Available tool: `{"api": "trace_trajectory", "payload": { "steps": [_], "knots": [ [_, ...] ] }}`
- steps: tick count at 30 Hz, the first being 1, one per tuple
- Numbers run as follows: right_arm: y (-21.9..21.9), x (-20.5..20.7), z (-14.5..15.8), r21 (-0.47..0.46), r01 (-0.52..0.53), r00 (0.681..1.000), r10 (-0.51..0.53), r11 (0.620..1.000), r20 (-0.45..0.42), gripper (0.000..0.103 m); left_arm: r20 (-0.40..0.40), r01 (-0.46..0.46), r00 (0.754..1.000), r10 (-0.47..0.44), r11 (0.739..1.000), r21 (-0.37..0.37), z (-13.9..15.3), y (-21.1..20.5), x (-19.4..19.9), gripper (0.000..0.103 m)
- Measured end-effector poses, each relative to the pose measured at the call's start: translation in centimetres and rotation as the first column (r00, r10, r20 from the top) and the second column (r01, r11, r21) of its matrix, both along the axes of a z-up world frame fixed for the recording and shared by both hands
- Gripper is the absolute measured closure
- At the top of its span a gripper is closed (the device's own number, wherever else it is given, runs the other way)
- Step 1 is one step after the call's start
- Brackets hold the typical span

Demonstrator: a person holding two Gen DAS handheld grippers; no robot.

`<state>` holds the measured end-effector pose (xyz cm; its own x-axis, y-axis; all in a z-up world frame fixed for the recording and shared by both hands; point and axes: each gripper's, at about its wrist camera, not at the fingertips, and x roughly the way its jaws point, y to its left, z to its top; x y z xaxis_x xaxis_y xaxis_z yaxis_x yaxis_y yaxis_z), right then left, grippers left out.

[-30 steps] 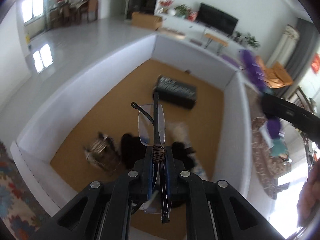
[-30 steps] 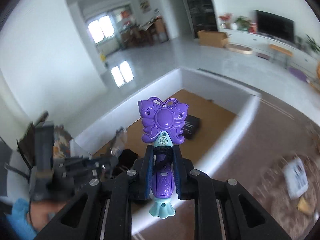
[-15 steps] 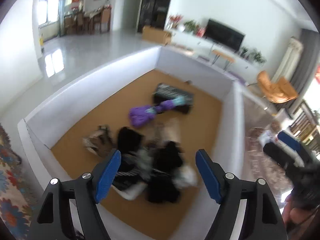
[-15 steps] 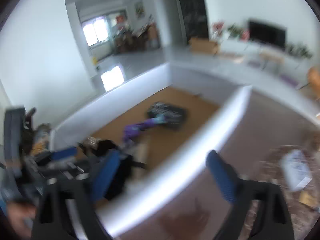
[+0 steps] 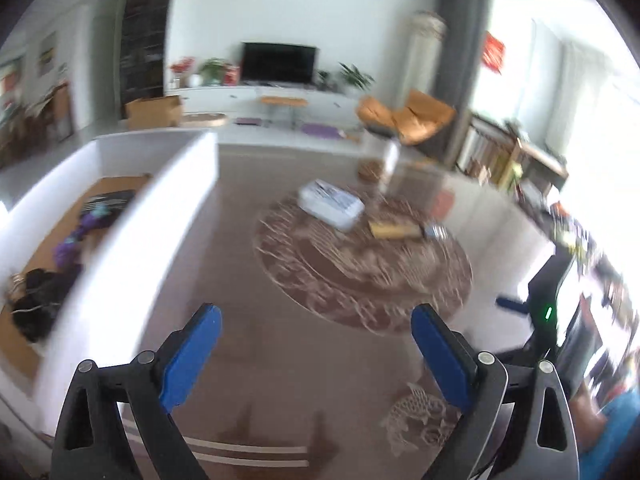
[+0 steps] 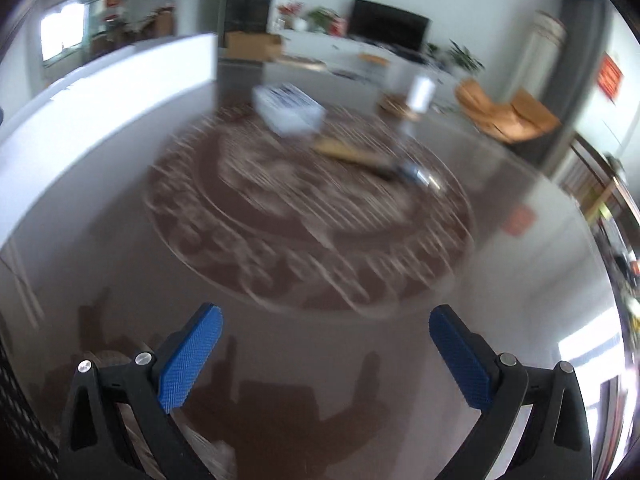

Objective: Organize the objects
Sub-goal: 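Withdraw both open grippers from the box back over the table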

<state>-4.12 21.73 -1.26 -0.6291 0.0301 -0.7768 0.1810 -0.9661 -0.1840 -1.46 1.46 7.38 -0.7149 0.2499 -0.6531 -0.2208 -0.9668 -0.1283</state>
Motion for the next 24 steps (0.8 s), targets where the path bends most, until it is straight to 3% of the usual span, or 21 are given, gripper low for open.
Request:
{"api": "trace_trajectory", "payload": {
  "steps": [6, 16, 24],
  "knots": [
    [2.4, 0.4, -1.4, -0.053, 0.058, 0.998, -0.056, 0.997, 0.04, 0.0, 0.098, 0.027, 0.995, -0.016, 0.993, -0.119, -4.8, 3.3, -1.2, 0.006],
    [2.7, 0.4, -1.9, -0.094, 0.082, 0.996, -0.078, 0.992, 0.044, 0.0, 0.184, -0.055, 0.98, 0.081, 0.988, -0.145, -9.3, 0.5, -2.5, 0.006],
    [3.8, 0.3, -2.2, -0.155, 0.099, 0.993, -0.088, 0.983, 0.079, 0.0, 0.22, -0.106, 0.966, 0.135, 0.985, -0.136, -10.2, -0.9, -3.1, 0.006]
  ]
}}
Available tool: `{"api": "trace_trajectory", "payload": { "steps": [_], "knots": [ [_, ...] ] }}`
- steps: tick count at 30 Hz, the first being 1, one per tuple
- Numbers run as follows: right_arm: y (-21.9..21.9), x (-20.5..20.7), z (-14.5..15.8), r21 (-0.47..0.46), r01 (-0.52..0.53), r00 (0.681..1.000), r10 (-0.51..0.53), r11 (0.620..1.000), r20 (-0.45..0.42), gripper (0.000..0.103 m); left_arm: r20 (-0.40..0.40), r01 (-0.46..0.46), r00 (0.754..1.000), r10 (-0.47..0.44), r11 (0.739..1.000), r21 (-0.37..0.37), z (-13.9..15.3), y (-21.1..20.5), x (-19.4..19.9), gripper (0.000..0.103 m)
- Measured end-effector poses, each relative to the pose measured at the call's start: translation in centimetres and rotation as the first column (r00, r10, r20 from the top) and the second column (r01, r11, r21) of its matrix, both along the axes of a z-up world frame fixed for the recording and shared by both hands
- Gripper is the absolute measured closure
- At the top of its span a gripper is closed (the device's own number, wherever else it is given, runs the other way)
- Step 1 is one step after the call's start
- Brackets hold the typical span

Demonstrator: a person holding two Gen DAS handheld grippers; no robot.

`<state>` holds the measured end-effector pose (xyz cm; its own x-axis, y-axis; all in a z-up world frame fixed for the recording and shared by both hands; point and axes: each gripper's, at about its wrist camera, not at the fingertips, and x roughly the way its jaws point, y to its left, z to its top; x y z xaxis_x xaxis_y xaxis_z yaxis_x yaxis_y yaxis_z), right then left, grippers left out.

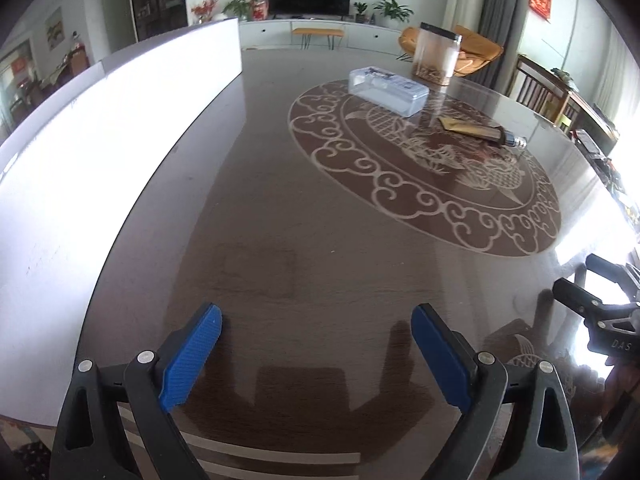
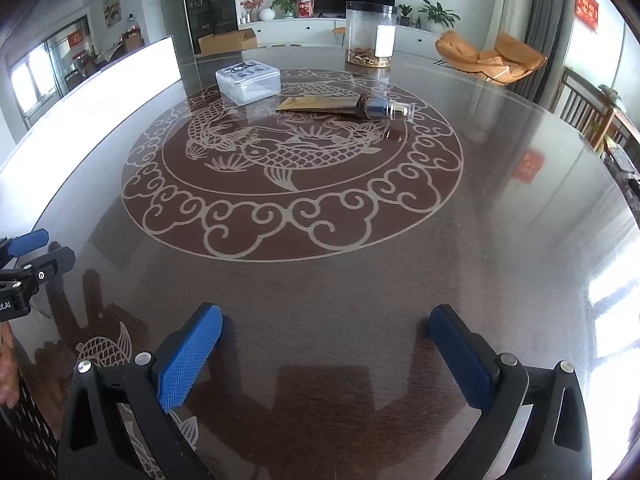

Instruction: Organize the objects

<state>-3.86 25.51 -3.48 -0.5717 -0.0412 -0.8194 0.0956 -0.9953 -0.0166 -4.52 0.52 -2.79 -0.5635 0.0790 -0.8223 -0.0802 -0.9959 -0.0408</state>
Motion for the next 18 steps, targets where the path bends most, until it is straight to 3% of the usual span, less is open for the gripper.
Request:
{"api": "trace_trajectory", "payload": {
  "steps": [12, 18],
  "knots": [
    [-0.01, 0.0, -0.04, 0.0, 0.001, 1.0, -0.001, 1.0, 0.0, 0.0, -0.001, 0.006, 1.0, -0.006, 0.999, -0.046, -0.28, 0.34, 0.18, 0.006],
    [-0.01, -0.01, -0.04, 0.0, 0.001, 1.0, -0.001, 1.0, 0.0, 0.0, -0.001, -0.014, 1.0, 0.014, 0.999, -0.046, -0.41, -0.05, 0.05, 0.0]
  ]
}}
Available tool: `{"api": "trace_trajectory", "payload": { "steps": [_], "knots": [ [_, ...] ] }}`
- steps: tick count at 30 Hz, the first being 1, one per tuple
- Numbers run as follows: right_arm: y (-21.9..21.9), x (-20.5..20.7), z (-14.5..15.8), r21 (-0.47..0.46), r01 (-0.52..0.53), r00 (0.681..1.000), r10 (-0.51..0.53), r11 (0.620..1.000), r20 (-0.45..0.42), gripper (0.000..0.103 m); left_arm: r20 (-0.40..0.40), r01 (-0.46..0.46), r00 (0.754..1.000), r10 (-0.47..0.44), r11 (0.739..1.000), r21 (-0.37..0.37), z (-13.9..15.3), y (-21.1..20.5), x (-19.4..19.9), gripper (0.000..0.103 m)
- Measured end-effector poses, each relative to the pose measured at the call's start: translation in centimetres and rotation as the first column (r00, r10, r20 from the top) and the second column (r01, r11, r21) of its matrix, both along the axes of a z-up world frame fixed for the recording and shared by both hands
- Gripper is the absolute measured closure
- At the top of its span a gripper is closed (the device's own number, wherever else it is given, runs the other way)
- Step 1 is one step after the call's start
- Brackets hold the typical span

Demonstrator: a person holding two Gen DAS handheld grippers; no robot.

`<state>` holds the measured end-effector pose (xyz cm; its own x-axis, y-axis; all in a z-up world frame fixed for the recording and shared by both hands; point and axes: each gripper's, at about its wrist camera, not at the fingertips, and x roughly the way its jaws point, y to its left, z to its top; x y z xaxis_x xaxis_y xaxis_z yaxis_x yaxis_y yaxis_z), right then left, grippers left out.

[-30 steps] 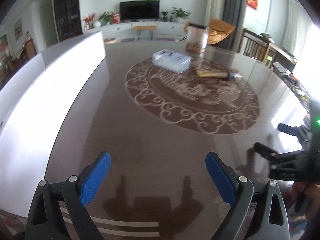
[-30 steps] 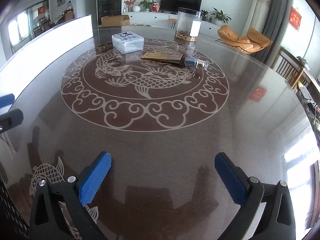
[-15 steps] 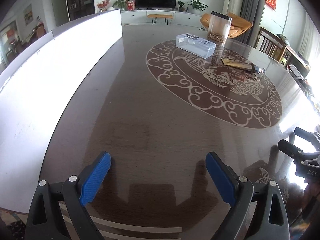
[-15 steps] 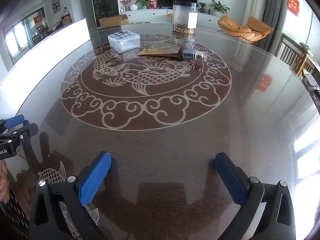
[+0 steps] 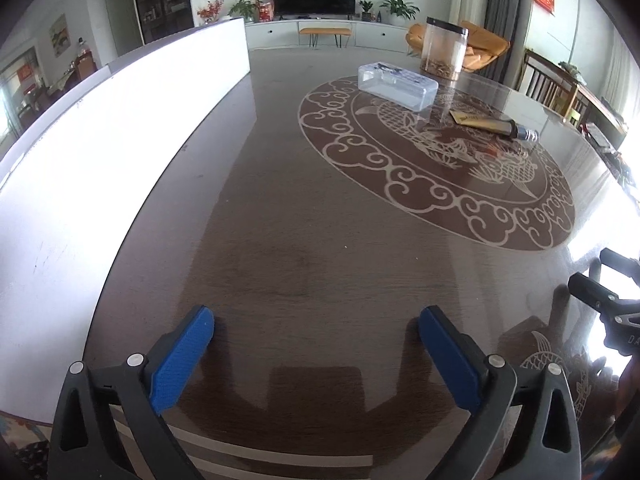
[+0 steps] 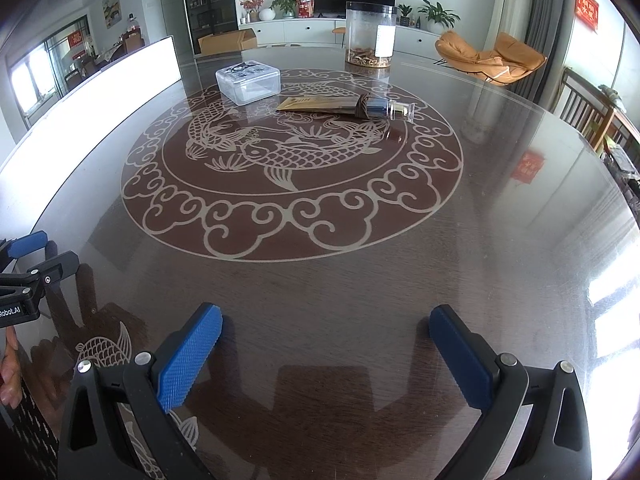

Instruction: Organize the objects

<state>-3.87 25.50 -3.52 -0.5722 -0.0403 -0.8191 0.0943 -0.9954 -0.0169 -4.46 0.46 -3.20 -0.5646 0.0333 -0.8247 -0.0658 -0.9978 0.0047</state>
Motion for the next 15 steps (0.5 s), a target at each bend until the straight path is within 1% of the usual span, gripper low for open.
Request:
{"api": "trace_trajectory", "payload": {
  "steps": [11, 15],
  "knots": [
    [0.03, 0.0, 0.06, 0.0, 0.001, 1.0, -0.001, 1.0, 0.0, 0.0, -0.006, 0.005, 1.0, -0.005, 1.0, -0.001, -0.05, -0.11, 0.01, 0.0],
    [0.01, 0.02, 0.03, 0.001, 0.001, 1.0, -0.001, 1.0, 0.0, 0.0, -0.001, -0.03, 1.0, 0.03, 1.0, 0.0, -0.04, -0.94, -0.09, 0.0]
  ]
}}
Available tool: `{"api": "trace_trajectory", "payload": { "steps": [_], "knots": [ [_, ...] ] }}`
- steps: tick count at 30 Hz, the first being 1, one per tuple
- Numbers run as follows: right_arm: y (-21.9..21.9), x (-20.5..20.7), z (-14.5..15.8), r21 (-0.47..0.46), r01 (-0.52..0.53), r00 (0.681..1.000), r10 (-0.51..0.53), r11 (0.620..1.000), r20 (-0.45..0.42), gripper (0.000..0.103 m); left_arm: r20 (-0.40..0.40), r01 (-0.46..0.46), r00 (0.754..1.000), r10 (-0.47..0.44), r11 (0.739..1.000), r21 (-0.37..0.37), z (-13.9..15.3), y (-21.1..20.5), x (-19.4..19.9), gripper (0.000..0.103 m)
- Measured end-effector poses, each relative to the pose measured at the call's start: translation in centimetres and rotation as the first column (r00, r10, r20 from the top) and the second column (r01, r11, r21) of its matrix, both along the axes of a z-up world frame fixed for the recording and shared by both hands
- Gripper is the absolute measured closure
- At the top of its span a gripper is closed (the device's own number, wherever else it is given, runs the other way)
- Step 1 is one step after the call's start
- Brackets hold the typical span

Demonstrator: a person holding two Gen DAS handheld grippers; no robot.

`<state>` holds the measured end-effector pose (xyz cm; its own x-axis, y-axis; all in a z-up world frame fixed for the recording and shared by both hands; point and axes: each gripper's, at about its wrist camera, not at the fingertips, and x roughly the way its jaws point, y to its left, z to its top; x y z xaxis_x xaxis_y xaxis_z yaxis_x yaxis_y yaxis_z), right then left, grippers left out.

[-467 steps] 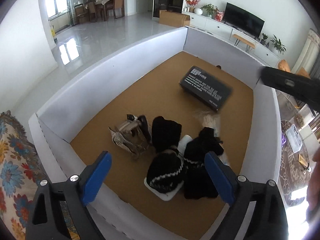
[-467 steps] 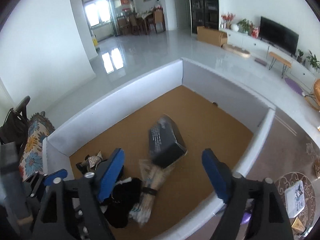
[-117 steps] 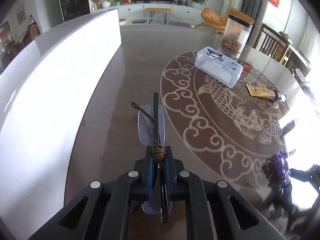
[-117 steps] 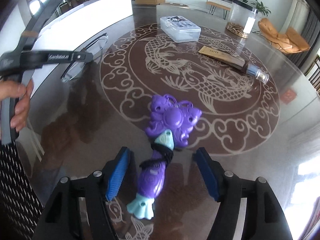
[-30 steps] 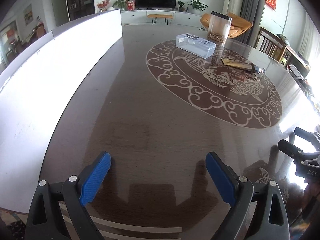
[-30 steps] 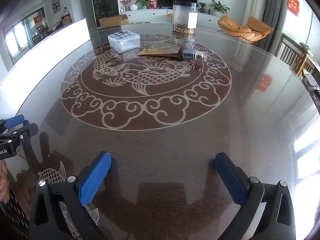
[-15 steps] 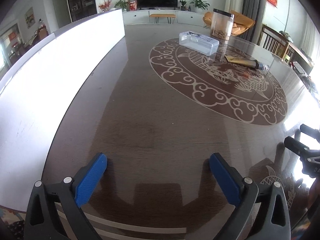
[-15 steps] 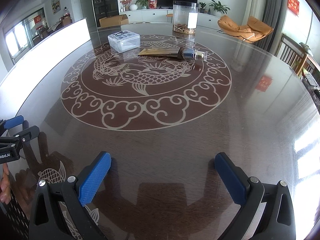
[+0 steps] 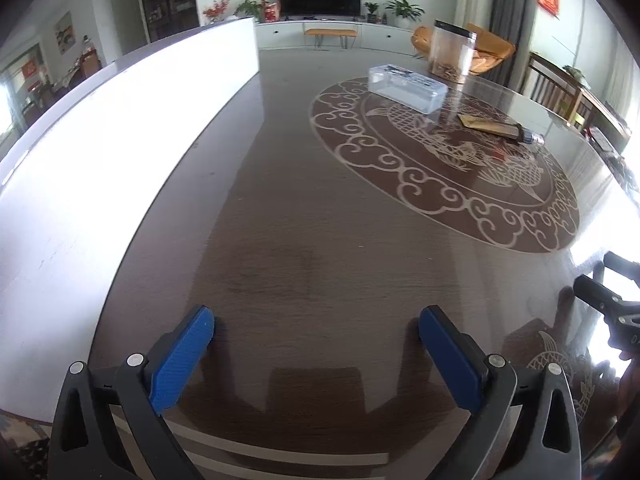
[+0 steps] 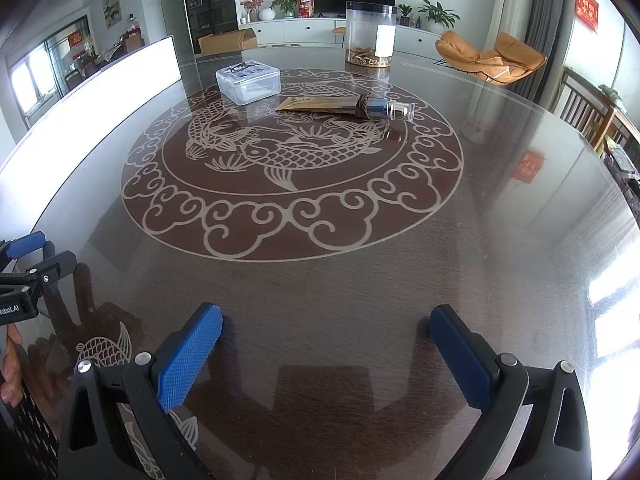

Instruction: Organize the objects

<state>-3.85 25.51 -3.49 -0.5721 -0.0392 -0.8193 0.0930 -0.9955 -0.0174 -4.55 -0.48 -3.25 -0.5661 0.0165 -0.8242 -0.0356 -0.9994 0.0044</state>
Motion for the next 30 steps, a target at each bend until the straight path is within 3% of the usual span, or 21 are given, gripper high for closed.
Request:
{"api": "trace_trajectory", "payload": {
  "steps": [8, 11, 14, 18, 21, 27, 30],
  "knots": [
    [0.0, -0.2, 0.0, -0.002, -0.01, 1.0, 0.01, 1.0, 0.006, 0.0, -0.008, -0.023, 1.0, 0.023, 1.0, 0.0, -0.1, -0.4, 0.0, 0.0],
    [-0.1, -1.5, 0.0, 0.003, -0.062, 0.997, 0.062, 0.998, 0.041, 0.0, -0.011, -0.024, 1.0, 0.024, 1.0, 0.0, -0.1, -0.4, 0.0, 0.0],
    [0.0, -3.8, 1.0, 0.058, -0.092, 0.995, 0.091, 0.994, 0.029, 0.0, -0.015, -0.025, 1.0, 0.025, 1.0, 0.001, -0.1, -0.4, 0.1, 0.0],
    [0.2, -9.7, 4.4, 0.187, -0.162, 0.981, 0.178, 0.969, -0.073, 0.0, -0.018, -0.03, 0.999, 0.03, 1.0, 0.0, -0.1, -0.3, 0.1, 0.0],
    [-0.2, -15.4, 6.0, 0.093, -0.224, 0.972, 0.229, 0.97, -0.049, 0.0, -0.019, -0.032, 0.999, 0.032, 0.999, 0.0, -0.1, -0.4, 0.0, 0.0],
    [-4.6, -25.1, 5.9, -0.162, -0.138, 0.99, 0.135, 0.977, -0.027, 0.0, -0.02, -0.032, 0.999, 0.032, 0.999, 0.001, -0.1, -0.3, 0.0, 0.0],
    [-7.8, -27.8, 4.9, -0.213, -0.131, 0.991, 0.133, 0.968, -0.008, 0.0, -0.02, -0.032, 0.999, 0.032, 0.999, 0.001, -0.1, -0.3, 0.0, 0.0]
  ]
}}
